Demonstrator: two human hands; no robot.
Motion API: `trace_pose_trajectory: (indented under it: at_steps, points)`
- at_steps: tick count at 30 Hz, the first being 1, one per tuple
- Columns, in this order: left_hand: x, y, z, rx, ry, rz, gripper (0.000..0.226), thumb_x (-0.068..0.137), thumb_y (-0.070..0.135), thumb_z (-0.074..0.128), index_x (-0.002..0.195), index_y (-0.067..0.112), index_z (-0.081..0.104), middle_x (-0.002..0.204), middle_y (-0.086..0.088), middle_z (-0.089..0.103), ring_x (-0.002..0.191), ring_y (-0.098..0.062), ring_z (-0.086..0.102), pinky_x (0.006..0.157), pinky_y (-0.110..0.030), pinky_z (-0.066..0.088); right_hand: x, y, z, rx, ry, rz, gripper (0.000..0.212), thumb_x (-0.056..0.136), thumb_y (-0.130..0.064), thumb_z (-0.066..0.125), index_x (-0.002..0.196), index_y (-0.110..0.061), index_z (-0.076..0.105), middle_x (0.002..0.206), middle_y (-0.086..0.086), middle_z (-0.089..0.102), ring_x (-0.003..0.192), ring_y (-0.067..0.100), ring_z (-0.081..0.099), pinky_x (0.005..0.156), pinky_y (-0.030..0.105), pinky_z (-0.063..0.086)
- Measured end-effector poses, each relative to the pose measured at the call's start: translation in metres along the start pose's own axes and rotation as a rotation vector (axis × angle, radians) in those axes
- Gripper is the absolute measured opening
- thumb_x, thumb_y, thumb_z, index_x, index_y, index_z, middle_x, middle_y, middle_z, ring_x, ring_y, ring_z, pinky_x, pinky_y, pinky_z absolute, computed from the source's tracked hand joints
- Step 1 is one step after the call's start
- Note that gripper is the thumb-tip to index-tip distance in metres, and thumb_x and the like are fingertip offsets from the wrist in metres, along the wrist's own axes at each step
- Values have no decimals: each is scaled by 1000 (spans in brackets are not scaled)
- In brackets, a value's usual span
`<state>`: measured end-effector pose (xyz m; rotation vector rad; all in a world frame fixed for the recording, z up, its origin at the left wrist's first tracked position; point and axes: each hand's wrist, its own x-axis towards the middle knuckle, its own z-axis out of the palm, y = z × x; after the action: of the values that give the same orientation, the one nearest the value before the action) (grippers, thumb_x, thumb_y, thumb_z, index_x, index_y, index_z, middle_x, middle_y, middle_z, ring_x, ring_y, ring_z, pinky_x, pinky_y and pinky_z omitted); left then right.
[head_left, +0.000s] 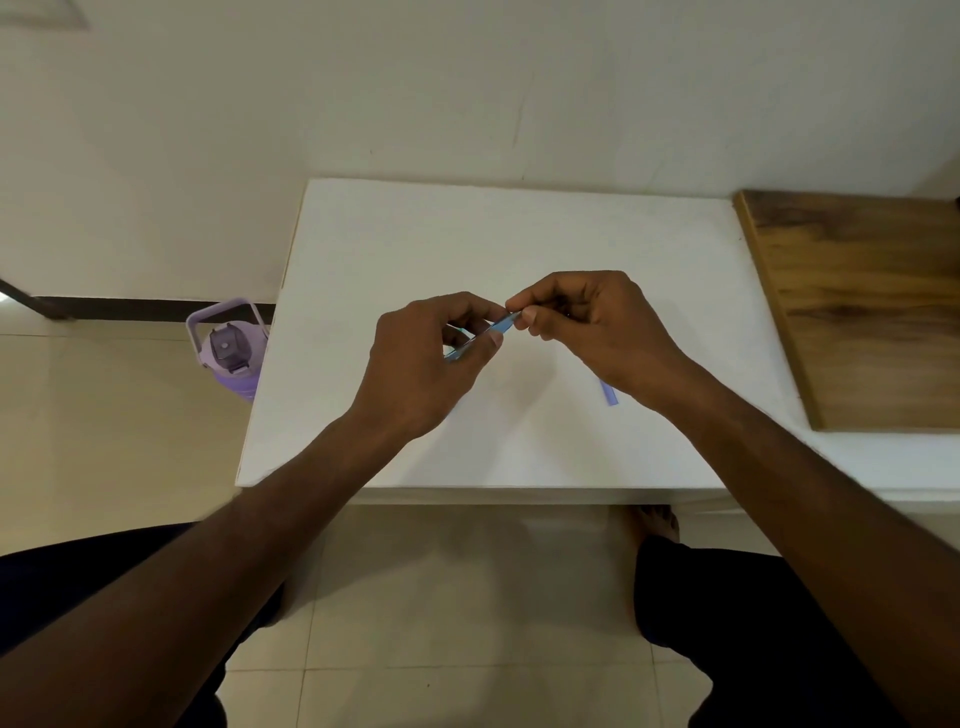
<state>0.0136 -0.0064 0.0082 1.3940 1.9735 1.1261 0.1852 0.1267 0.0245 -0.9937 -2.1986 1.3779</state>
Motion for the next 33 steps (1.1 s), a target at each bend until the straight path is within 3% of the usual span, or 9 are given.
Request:
trace_pose_trajectory:
  at_steps: [8, 14, 17, 19, 21, 26, 29, 31, 33]
  points:
    - [2, 9, 11, -64, 32, -65, 14, 95, 28, 77, 107, 32, 83, 87, 19, 77, 88, 3, 71, 72, -9, 54, 0, 5, -11, 109, -45, 49, 8, 97, -15, 75, 104, -14, 80, 93, 4, 82, 85, 21, 76, 81, 27, 61]
    - [4, 11, 16, -123, 54, -150, 16, 91, 40, 81, 106, 34, 83, 87, 23, 79, 87, 12, 71, 71, 0, 47, -2, 3, -5, 206, 17, 146, 13, 97, -17, 75, 110, -18, 80, 94, 3, 82, 88, 18, 78, 86, 33, 64]
    - [7, 10, 18, -291, 111, -332, 22, 88, 43, 82, 107, 32, 82, 91, 17, 81, 86, 2, 76, 80, -16, 58, -3, -2, 3, 341, -14, 268, 24, 96, -26, 77, 118, -16, 74, 100, 5, 82, 90, 20, 80, 88, 39, 65]
    - [10, 11, 16, -423, 132, -432, 22, 88, 36, 84, 108, 25, 81, 94, 8, 82, 87, -8, 79, 91, -33, 63, -3, -4, 9, 259, -66, 296, 33, 90, -31, 82, 116, -14, 72, 103, 5, 81, 89, 21, 81, 86, 42, 66]
    - [11, 11, 14, -470, 149, -451, 24, 89, 32, 84, 109, 20, 80, 98, 1, 82, 88, -15, 80, 95, -39, 64, -5, -6, 16, 146, -116, 320, 36, 86, -32, 85, 113, -14, 71, 99, 5, 81, 86, 21, 81, 85, 43, 67]
    - [12, 8, 7, -334, 126, -424, 27, 89, 39, 82, 110, 21, 79, 98, 4, 81, 82, -12, 80, 88, -34, 66, -5, -6, 28, 119, -134, 309, 21, 89, -26, 83, 101, -14, 72, 85, 4, 83, 77, 21, 82, 78, 37, 68]
    - [16, -1, -9, 97, 73, -253, 22, 92, 41, 78, 106, 24, 77, 92, 11, 77, 75, -6, 75, 74, -13, 57, 4, 2, 29, 109, -17, 405, 21, 86, -27, 86, 97, -15, 73, 85, 4, 82, 71, 18, 81, 73, 32, 68]
    - [18, -12, -24, 311, 35, -143, 21, 93, 36, 79, 104, 19, 77, 92, 7, 76, 75, -8, 71, 75, -15, 54, 9, 12, 27, 24, 34, 441, 22, 83, -29, 88, 93, -15, 73, 82, 4, 81, 66, 16, 80, 72, 29, 67]
    - [16, -23, -33, 408, -19, -154, 24, 91, 35, 82, 105, 16, 76, 91, 5, 75, 77, -9, 70, 80, -24, 56, 11, 20, 28, -116, 59, 435, 26, 82, -32, 90, 90, -16, 72, 75, -1, 79, 60, 11, 78, 70, 24, 65]
